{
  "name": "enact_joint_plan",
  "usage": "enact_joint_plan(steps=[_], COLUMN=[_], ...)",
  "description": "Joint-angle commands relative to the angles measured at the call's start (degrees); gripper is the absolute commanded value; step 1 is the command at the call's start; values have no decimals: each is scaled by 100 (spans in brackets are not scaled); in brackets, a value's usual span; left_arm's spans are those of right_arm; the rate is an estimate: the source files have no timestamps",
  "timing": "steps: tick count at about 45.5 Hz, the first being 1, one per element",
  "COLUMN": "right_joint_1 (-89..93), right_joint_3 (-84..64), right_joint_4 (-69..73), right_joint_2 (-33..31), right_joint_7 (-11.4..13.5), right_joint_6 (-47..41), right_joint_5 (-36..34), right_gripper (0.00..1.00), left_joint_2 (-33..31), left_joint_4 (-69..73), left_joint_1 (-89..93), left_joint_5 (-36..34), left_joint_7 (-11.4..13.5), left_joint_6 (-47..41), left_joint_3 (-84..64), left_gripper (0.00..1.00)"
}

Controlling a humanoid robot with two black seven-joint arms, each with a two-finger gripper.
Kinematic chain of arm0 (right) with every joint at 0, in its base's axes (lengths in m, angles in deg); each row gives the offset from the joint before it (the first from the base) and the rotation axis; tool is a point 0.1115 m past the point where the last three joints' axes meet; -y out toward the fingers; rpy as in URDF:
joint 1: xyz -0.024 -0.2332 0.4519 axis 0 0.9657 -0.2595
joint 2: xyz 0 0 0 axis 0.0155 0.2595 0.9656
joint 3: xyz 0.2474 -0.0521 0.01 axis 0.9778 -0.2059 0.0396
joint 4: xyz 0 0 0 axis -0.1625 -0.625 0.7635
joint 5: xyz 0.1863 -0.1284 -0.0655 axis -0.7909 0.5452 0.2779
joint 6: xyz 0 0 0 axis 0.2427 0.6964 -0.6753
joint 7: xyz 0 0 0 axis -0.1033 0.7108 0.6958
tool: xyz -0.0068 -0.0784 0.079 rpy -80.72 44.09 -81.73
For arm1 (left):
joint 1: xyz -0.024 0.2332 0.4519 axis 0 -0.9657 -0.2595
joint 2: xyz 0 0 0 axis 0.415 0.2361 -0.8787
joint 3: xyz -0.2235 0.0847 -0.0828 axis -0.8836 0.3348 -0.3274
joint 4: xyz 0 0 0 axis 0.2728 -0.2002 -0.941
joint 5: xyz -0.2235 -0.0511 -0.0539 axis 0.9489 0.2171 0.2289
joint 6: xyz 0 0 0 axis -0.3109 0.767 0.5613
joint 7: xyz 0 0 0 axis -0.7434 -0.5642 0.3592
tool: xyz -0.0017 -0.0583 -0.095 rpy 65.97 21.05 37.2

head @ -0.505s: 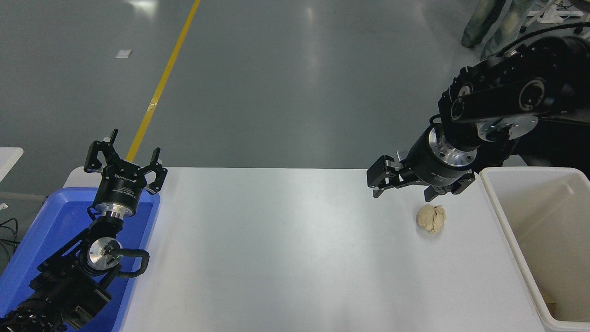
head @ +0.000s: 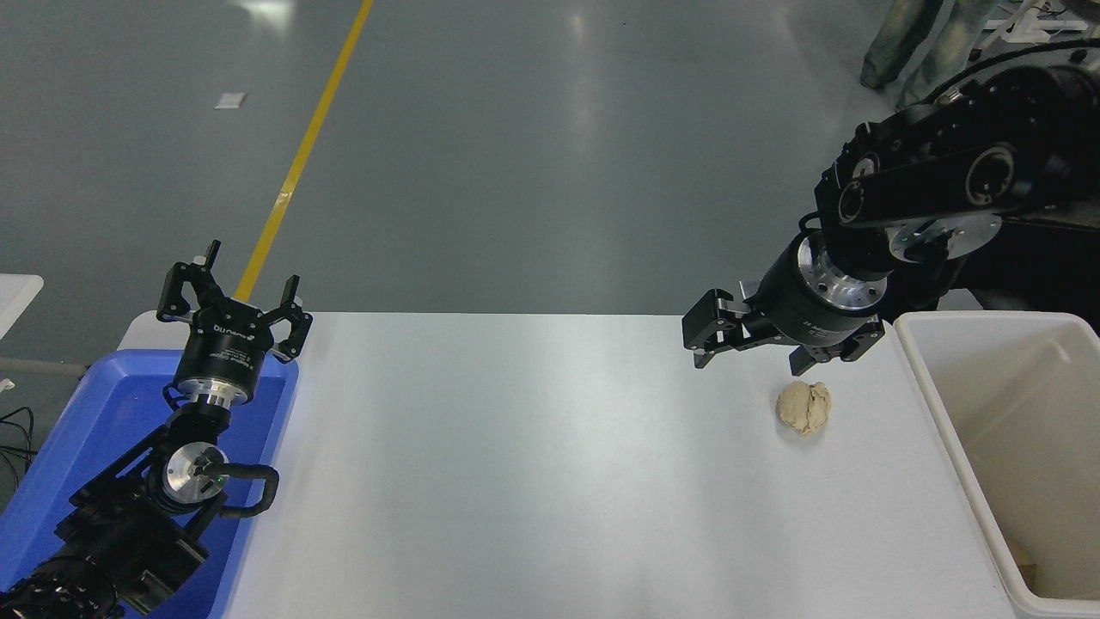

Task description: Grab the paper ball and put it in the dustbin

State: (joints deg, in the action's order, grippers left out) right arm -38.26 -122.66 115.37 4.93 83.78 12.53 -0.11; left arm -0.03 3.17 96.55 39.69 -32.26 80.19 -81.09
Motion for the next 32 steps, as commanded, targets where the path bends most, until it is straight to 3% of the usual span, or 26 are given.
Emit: enact_joint_plan(steps=[1,32], right_joint_1=[54,239], right_joint_3=[0,-44], right_joint_4=[-22,-242], right_joint_2=[10,318], right_joint_7=[0,0], right_joint_6=[14,31], right_joint_5=[-1,-106], right_gripper=[100,100], left_joint_2=[4,4], left_joint_4=[0,-9], left_joint_1=[4,4], left_joint_5=[0,0], left_joint_7=[0,0], left_joint_6=[2,-7], left_joint_3=[0,0], left_gripper=[98,98])
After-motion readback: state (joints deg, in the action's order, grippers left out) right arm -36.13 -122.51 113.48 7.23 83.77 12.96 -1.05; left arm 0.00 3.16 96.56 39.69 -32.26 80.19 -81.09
